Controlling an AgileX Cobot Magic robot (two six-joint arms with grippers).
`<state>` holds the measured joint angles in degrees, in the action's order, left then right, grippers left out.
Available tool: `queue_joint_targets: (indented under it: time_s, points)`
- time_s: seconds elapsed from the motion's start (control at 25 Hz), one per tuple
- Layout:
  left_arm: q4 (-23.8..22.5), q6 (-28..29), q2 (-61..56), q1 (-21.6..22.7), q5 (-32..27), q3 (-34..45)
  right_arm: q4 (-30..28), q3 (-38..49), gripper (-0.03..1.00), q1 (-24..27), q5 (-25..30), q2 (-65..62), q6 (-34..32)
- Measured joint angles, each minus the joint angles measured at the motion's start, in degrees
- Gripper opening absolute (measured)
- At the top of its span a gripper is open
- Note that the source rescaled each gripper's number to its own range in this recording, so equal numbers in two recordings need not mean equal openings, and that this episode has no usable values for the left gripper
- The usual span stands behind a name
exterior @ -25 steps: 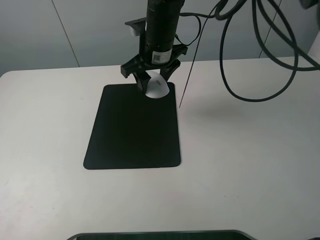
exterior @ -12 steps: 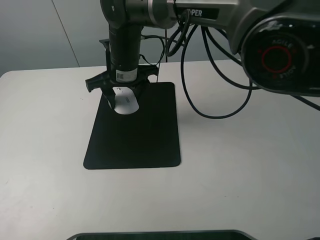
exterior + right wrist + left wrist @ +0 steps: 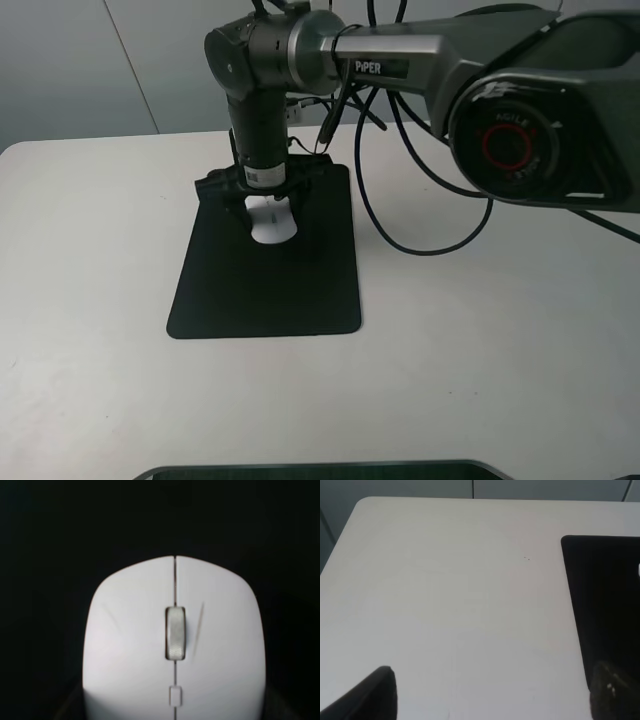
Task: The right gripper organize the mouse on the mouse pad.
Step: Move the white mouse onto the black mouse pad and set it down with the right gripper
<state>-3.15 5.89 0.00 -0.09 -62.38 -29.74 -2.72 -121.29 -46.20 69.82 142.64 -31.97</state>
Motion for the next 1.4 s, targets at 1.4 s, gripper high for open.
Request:
queue_joint_targets:
  time_s: [1.4]
  points:
    - [0.0, 0.0, 0.0, 0.0, 0.0, 0.1, -7.0, -0.7, 0.0, 0.0, -5.5, 4.8, -5.0]
